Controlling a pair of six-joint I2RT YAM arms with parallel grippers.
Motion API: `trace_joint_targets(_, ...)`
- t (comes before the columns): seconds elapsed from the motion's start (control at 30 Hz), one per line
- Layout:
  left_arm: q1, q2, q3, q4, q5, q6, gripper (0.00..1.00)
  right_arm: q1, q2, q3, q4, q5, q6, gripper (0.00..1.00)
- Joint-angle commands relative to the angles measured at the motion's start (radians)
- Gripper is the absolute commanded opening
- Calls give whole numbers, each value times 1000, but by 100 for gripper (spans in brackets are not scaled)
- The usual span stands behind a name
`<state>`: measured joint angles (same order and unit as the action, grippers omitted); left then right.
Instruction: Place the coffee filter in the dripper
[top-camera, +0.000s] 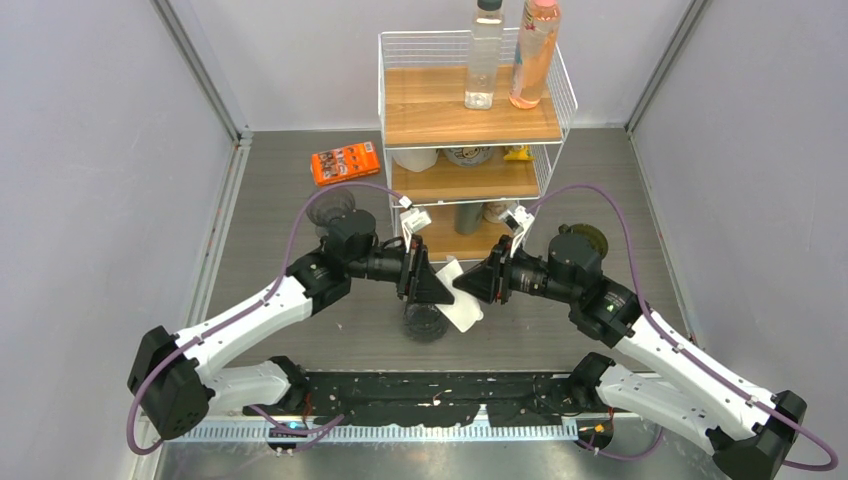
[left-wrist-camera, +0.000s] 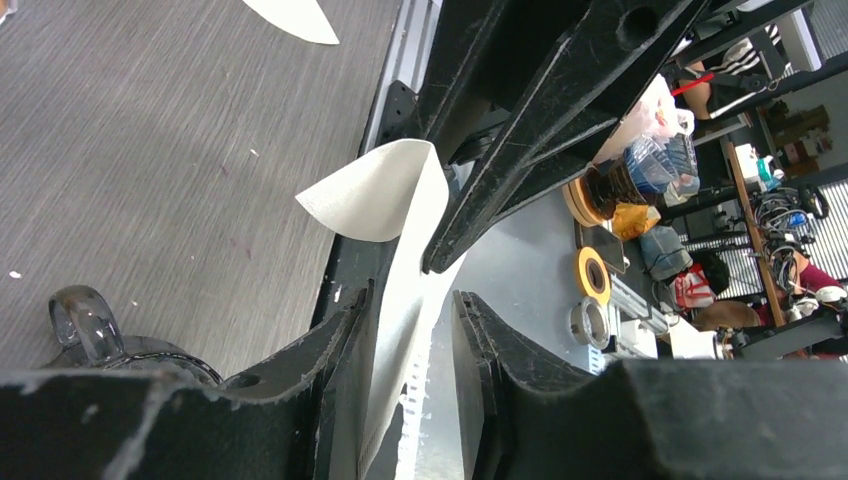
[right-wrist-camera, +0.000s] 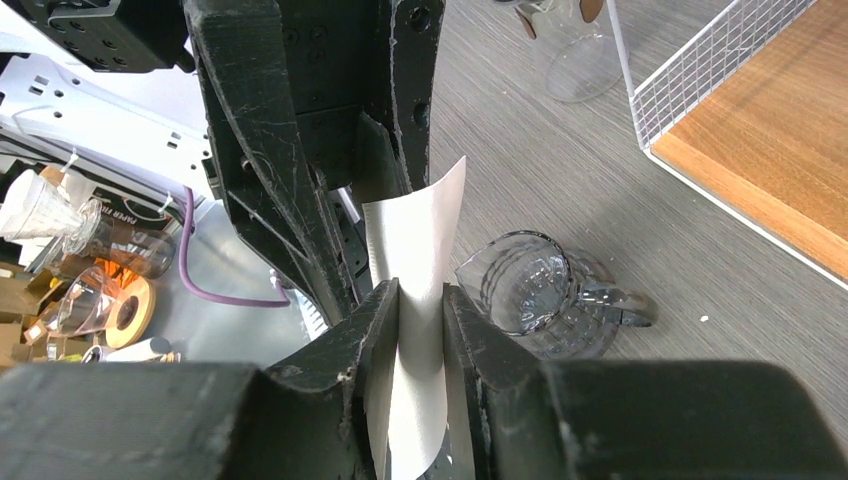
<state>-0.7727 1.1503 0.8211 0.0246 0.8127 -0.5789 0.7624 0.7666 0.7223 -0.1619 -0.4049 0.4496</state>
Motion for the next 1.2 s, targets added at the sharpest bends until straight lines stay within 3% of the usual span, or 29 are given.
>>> trace_joint_targets(0.0,-13,-12,57,28,18,5,39,5,4,53,56,17,11,29)
trace_joint_targets(0.13,-17,-8,63,22,15,8,35,5,7,53,69,13,17,29)
trace_joint_targets(0.3,-17,-9,67,9,8,12,3,5,0,56,59,30,14,31)
trace_joint_targets(0.37,-18,-13,67,-2,0,19,0,5,-11,58,42,65,12,37)
trace_joint_targets(0.43,-18,-20,64,-16,-10,31,0,5,-29,56,29,124,11,51)
trace_joint_targets(0.53,-18,-42,64,-54,-33,57,0,5,-76,31,16,199,7,88)
trace_joint_targets(0.6,-18,-61,65,-96,-70,85,0,5,-114,7,6,271,15,98)
trace_joint_targets(0.8,-18,-128,55,-180,-201,177,0,3,-223,-72,-90,448,14,95)
trace_joint_targets(1.0,-17,-194,21,-168,-330,206,0,3,-290,-173,-88,337,23,95)
trace_joint_targets(1.17,-17,-243,-43,-58,-334,189,0,3,-306,-250,-8,281,86,95)
